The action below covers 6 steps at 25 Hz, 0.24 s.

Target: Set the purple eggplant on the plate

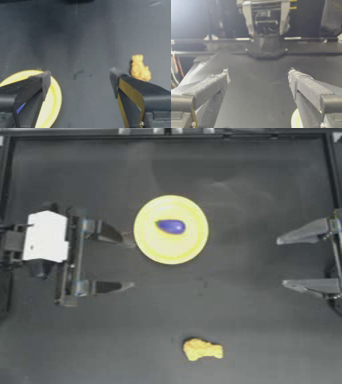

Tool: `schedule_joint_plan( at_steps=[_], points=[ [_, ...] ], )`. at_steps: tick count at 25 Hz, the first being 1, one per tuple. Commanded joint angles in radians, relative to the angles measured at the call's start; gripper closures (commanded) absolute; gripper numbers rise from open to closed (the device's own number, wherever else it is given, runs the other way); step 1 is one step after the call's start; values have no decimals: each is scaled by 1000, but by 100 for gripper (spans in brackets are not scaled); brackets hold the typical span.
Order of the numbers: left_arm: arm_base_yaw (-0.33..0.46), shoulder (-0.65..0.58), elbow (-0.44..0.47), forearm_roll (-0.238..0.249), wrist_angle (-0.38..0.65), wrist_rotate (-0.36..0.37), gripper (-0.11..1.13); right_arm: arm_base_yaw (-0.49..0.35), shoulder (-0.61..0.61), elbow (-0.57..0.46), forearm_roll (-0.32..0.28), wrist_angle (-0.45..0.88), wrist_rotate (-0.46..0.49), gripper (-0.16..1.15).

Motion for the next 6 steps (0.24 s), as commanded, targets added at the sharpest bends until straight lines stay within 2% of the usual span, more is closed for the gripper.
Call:
schedule_joint_plan(
  at_steps=[1, 6],
  points=[
    [0, -72, 28, -6, -41, -15, 3, 2, 3, -9, 9, -5, -2, -2],
    [-9, -147, 100, -6, -69, -32, 3, 0, 3, -9, 9, -5, -2, -2]
  ],
)
